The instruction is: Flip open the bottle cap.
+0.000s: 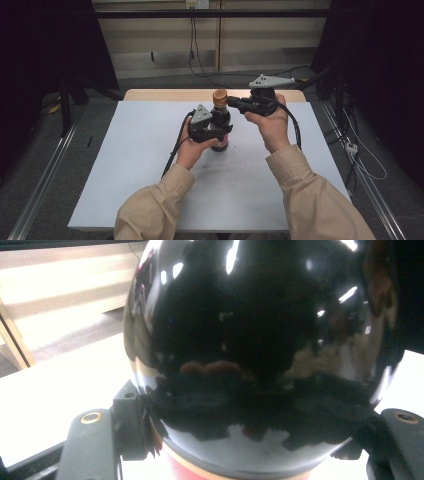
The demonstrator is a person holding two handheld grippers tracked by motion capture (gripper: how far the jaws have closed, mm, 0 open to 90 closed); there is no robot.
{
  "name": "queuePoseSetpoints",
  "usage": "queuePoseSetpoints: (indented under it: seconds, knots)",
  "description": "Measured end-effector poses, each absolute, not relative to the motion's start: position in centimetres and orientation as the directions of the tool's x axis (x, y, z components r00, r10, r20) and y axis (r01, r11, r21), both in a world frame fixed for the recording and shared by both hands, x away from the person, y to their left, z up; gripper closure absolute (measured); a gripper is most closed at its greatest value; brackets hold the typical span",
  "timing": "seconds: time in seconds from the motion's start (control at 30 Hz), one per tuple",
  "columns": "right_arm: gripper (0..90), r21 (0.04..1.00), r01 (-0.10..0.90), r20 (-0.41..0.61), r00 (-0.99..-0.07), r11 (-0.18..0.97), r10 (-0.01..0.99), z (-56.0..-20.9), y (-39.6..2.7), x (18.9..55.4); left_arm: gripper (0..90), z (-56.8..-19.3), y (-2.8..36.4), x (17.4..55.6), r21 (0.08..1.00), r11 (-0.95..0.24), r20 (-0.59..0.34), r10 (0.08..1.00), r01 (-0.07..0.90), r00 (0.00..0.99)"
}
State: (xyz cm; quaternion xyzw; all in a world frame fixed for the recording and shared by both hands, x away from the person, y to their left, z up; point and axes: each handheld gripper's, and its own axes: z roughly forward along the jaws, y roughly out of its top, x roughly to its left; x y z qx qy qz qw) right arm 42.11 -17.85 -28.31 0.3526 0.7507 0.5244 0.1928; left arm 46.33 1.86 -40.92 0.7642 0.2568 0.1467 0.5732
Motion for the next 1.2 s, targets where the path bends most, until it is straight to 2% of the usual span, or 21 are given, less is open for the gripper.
queuePoseSetpoints:
  seconds: [1.2]
  knots:
    - [90.0,0.924,0.327,0.082,-0.677,0.199,0.731,-27.58,-17.27,42.11,30.2,-41.02,1.87,46.33,0.953,-0.2,-0.08,0.563,0.23,0.822]
